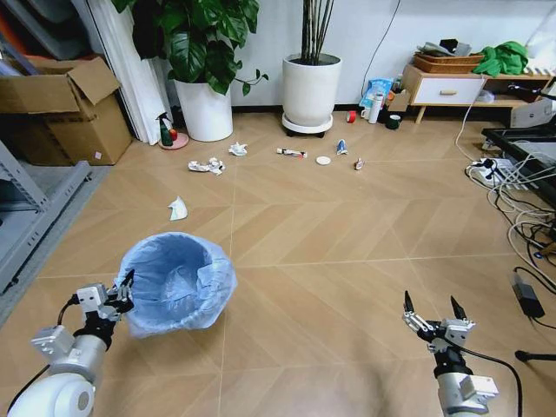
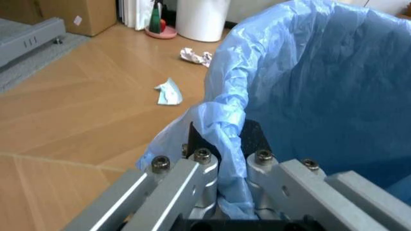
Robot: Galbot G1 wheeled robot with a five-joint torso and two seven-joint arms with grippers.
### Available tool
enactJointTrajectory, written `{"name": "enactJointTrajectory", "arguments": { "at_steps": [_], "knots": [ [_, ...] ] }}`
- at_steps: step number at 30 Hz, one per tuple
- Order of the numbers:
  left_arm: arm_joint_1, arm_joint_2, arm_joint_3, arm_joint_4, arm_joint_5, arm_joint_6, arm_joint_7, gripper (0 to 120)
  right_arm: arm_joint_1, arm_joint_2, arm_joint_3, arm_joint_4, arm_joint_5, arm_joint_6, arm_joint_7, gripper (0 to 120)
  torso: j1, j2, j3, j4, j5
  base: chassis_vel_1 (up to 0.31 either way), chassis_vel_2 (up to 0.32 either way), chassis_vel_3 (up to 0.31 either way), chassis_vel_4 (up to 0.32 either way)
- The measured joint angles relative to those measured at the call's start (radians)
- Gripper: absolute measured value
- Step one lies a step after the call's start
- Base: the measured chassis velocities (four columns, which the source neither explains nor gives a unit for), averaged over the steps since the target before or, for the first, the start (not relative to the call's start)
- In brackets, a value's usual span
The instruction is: Pick up the trash bin and place the garbage on the floor into it.
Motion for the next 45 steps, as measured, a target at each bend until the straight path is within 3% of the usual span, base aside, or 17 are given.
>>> {"name": "enactJointTrajectory", "arguments": {
  "at_steps": [9,45],
  "knots": [
    [0.001,0.017,-0.009,-0.002,-0.009,0.001,-0.003,0,0.008,0.001,-0.001,-0.004,-0.006,0.017,-0.003,100,0.0,0.0,0.0,-0.0001,0.0002,-0.154,0.214,0.145,-0.202],
    [-0.007,0.02,-0.002,-0.01,-0.02,0.015,-0.015,0,0.009,-0.002,0.016,0.006,-0.014,0.038,-0.015,100,0.0,0.0,0.0,0.0,-0.0001,0.003,0.169,-0.002,-0.17]
  ]
}}
